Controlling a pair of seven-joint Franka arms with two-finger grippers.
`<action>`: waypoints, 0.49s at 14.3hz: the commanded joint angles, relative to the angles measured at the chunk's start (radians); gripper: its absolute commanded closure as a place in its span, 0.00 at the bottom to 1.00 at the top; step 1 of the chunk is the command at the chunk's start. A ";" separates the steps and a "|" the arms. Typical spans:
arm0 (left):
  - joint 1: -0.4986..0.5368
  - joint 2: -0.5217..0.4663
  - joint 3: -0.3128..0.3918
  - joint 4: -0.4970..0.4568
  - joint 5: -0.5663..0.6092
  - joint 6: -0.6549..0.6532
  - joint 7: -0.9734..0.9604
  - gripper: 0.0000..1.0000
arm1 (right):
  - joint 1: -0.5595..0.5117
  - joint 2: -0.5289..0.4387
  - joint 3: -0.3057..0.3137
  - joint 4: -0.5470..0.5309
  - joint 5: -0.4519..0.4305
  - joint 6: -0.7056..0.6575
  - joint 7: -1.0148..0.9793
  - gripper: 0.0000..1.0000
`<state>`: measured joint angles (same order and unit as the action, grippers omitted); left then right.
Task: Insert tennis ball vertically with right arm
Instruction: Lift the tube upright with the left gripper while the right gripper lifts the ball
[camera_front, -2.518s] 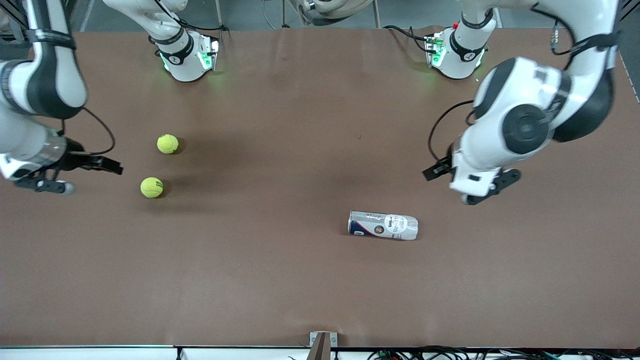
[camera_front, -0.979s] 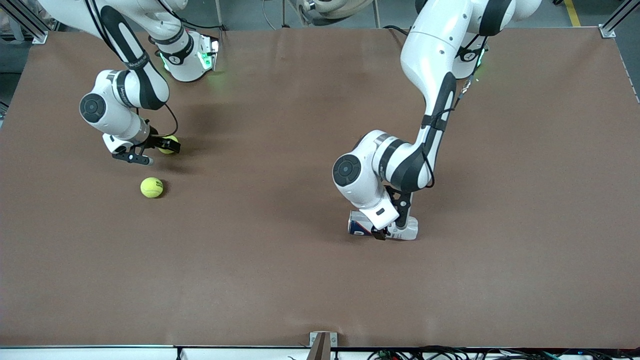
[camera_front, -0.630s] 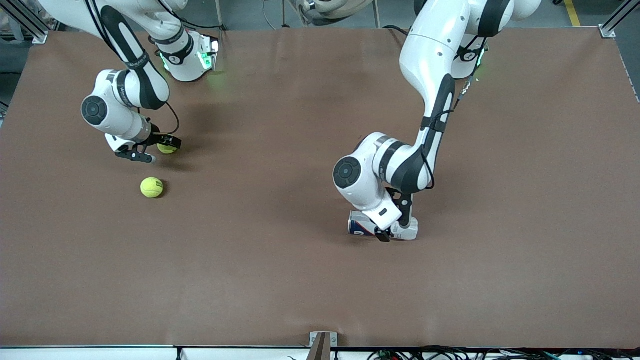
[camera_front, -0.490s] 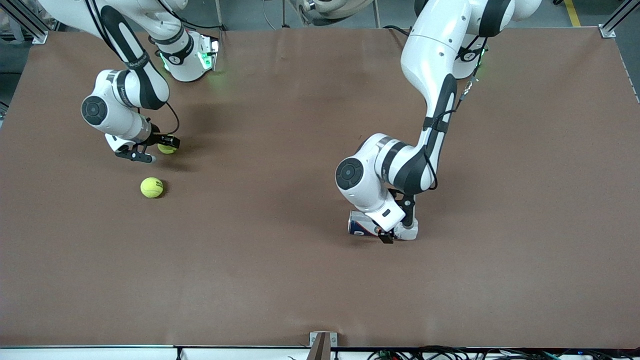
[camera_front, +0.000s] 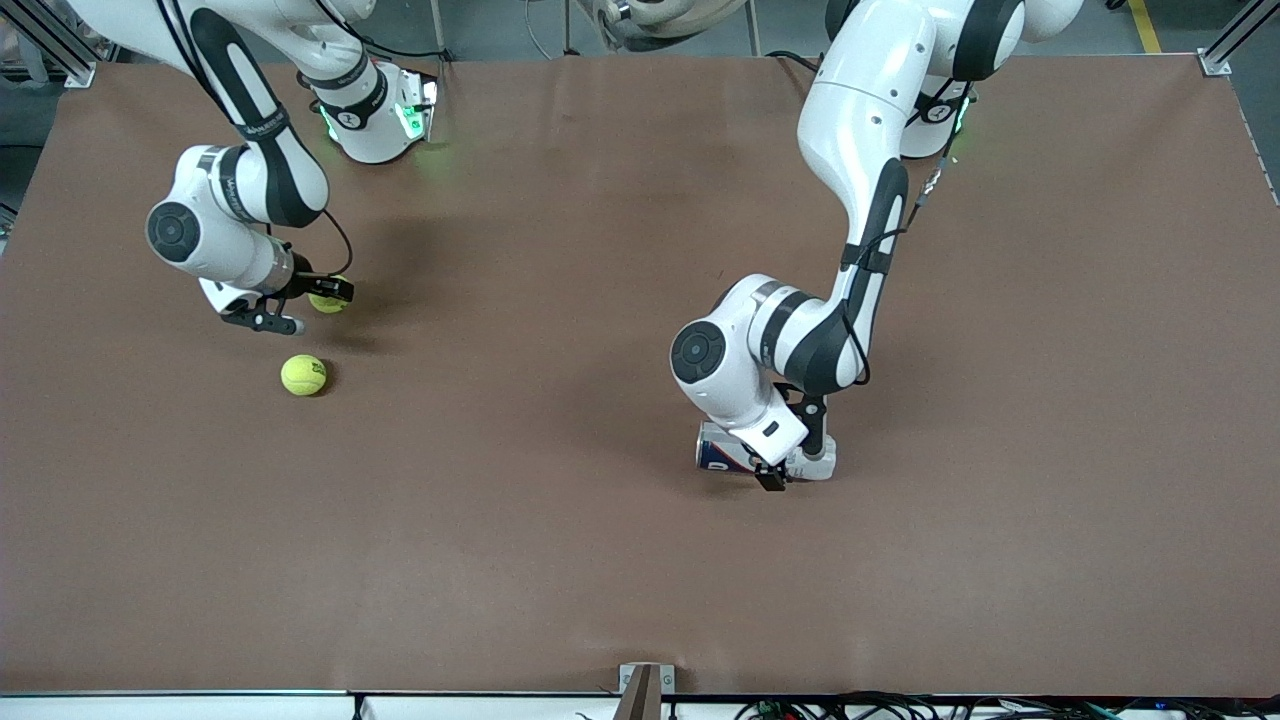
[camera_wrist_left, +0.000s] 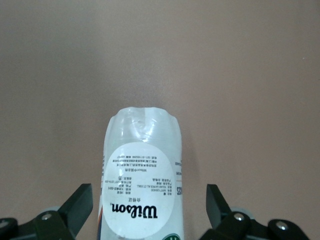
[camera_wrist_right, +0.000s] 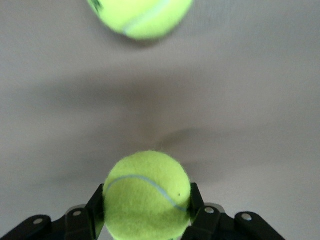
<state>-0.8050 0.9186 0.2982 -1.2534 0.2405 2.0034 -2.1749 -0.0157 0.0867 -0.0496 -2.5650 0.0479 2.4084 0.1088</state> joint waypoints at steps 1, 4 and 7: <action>-0.008 0.016 0.009 0.016 0.011 0.003 -0.017 0.00 | 0.010 -0.013 -0.001 0.110 0.015 -0.109 0.012 1.00; -0.008 0.028 0.007 0.017 0.008 0.003 -0.016 0.00 | 0.011 0.018 -0.001 0.248 0.018 -0.201 0.019 1.00; -0.008 0.033 0.002 0.016 0.005 0.015 -0.016 0.00 | 0.013 0.093 -0.003 0.431 0.142 -0.332 0.081 0.99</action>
<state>-0.8057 0.9365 0.2944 -1.2536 0.2405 2.0058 -2.1772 -0.0141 0.1073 -0.0494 -2.2625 0.1234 2.1556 0.1454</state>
